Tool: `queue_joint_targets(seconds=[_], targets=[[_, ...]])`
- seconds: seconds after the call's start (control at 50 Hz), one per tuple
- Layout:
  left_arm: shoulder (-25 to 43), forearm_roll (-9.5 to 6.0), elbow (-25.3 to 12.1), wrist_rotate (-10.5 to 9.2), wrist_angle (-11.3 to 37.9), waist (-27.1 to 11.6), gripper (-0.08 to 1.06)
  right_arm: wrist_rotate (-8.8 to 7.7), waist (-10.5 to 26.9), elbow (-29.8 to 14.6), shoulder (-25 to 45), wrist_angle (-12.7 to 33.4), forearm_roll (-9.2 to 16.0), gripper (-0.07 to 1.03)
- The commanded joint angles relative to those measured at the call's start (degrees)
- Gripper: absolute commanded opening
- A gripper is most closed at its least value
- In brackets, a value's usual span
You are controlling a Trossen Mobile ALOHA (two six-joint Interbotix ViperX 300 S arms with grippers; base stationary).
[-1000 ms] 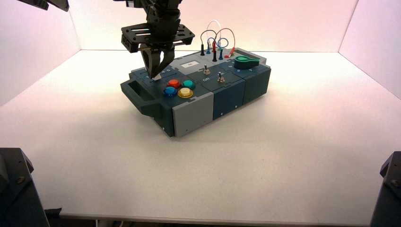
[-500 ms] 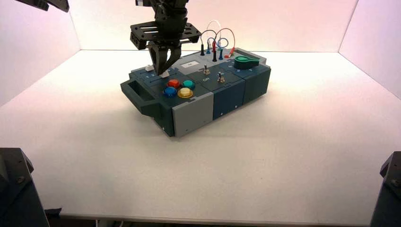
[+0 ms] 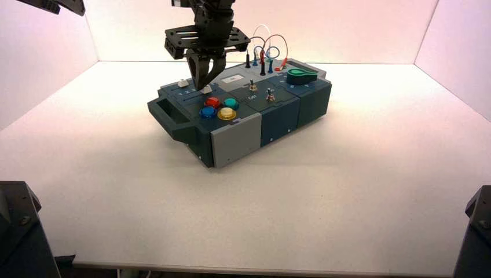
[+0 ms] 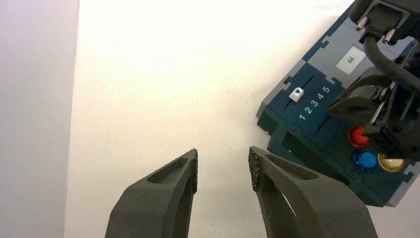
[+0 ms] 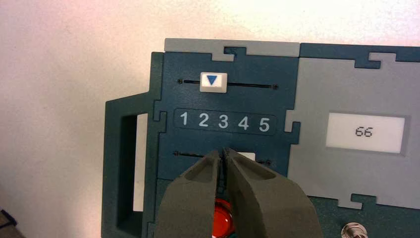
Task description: Move the bottom slider to position 4.
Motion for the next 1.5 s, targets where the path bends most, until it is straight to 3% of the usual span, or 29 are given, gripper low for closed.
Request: queue_joint_targets(seconds=[0.02,0.64,1.0,1.18,1.32,1.4,1.5], targets=[[-0.1,-0.09,-0.6,-0.18,-0.4,0.0,0.55,0.00,-0.3,-0.6,-1.8,-0.2,0.0,0.03],[0.4,-0.09,-0.6,-0.18,-0.4,0.0,0.55,0.00,-0.3,-1.1,-5.4,-0.1,0.0,0.03],[0.7,-0.09,-0.6,-0.18,-0.5,-0.2,0.55,0.00,-1.8,0.3,-8.5,1.4,-1.4,0.03],[2.2,-0.09,-0.6,-0.18,-0.5,-0.6,0.55,0.00,-1.8,3.2,-15.1,1.9,-2.7,0.03],[4.5,-0.09,-1.0,-0.18,-0.5,-1.4,0.55,-0.97,-1.8,7.3,-23.6,2.1,-3.7,0.05],[5.4,-0.09,-1.1,-0.18,-0.4,-2.2,0.55,-1.49,-1.8,10.3,-29.3,2.7,-4.0,0.13],[6.3,-0.09,-1.1,0.00,-0.4,-3.7,0.55,-1.58,-1.8,14.6,-36.5,4.9,-5.3,0.32]])
